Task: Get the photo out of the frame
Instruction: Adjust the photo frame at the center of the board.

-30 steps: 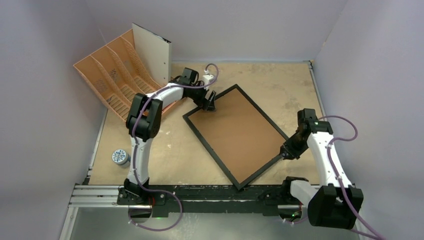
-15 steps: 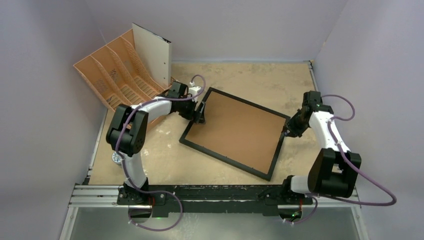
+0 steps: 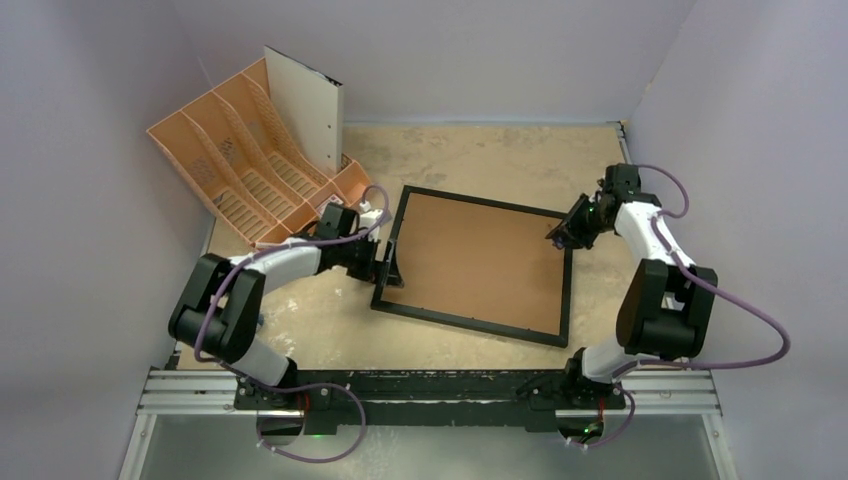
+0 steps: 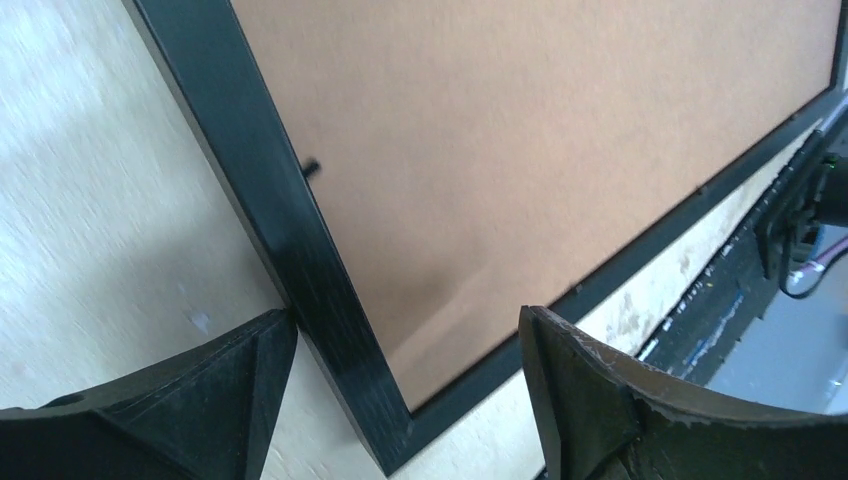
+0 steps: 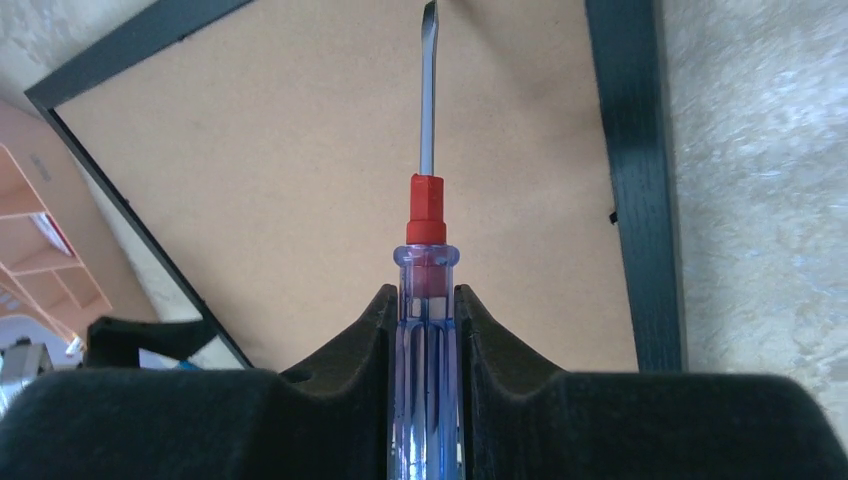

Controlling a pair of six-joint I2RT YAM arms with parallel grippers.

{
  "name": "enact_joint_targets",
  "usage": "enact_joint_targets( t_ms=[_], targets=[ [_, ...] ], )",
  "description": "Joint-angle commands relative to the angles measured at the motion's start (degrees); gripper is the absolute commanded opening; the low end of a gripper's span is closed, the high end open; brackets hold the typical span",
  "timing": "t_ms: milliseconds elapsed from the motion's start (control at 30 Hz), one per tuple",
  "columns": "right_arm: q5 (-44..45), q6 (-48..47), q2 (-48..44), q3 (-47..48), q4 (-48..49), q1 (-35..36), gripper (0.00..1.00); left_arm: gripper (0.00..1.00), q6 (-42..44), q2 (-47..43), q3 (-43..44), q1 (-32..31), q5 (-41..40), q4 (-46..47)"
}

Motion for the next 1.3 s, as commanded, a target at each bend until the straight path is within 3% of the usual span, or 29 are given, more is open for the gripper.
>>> enact_joint_targets(
  t_ms=[0, 200, 433, 767, 1267],
  targets=[
    [9.14, 0.34, -6.77, 4.33, -0.24, -1.25, 0.0, 0.85, -5.98, -6.07, -5.65, -0.26, 1.24, 5.43],
    [17.41, -0.62, -2.65, 10.62, -4.08, -5.29, 0.0, 0.85, -3.59, -6.84, -0.72, -0.26, -3.12, 2.76],
    [13.18, -2.46, 4.11, 8.16, -0.09, -5.43, 0.0, 0.86, -4.15, -2.97, 1.87, -0.26, -2.9, 6.82],
    [10.08, -4.38, 5.32, -0.81, 8.08, -5.38, 0.0, 0.86, -6.25, -1.96, -3.8, -0.27, -0.82, 14.87],
    [9.31, -6.04, 8.73, -5.48, 13.68, -3.49, 0.0, 0.85, -10.78, -4.05, -12.87, -0.26, 1.52, 21.96]
  ],
)
